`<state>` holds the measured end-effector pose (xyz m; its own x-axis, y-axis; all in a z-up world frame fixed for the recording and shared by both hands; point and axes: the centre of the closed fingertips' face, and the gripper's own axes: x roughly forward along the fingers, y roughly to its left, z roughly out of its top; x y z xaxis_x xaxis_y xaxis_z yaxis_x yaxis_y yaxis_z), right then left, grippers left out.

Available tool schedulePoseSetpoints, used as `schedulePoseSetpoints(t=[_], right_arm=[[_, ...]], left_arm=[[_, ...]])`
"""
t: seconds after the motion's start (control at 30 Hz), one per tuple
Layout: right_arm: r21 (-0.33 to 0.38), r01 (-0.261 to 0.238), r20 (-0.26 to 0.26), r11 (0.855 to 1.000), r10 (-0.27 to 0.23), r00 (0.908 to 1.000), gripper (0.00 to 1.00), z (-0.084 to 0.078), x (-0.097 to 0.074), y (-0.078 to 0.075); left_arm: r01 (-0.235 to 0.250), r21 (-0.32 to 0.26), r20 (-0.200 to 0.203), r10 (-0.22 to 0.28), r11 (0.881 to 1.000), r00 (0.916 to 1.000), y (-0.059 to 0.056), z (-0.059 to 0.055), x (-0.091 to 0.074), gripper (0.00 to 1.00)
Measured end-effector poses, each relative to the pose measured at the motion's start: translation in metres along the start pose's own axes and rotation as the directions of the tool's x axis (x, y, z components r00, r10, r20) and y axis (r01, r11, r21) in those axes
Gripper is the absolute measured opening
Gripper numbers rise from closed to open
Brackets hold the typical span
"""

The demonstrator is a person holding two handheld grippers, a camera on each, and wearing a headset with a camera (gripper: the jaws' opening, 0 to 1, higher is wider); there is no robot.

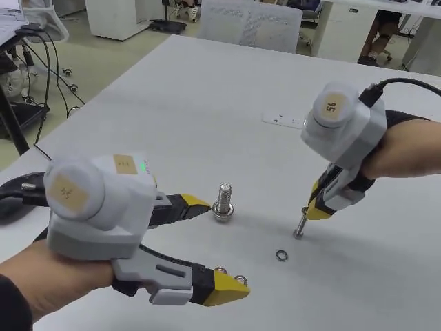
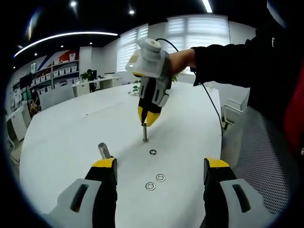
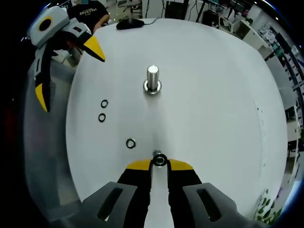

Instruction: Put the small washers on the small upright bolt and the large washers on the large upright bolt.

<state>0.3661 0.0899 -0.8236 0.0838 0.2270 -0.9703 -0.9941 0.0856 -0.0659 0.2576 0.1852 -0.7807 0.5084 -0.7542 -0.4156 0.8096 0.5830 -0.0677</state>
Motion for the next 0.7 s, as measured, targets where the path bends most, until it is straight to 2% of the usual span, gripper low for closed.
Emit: schedulePoseSetpoints(t=[0.33, 0.7], right_arm=[[0.015, -0.010, 0.005, 1.000, 0.010, 0.9999, 0.13, -0.003, 0.007, 0.001], [0.052, -0.030, 0.018, 0.998, 0.029, 0.9994, 0.13, -0.008, 0.027, 0.001]], left_arm=[[-0.002, -0.002, -0.002, 0.002, 1.000, 1.0000, 0.001, -0.001, 0.001, 0.74], [-0.007, -0.007, -0.005, 0.007, 1.000, 1.0000, 0.002, -0.002, 0.000, 0.74]])
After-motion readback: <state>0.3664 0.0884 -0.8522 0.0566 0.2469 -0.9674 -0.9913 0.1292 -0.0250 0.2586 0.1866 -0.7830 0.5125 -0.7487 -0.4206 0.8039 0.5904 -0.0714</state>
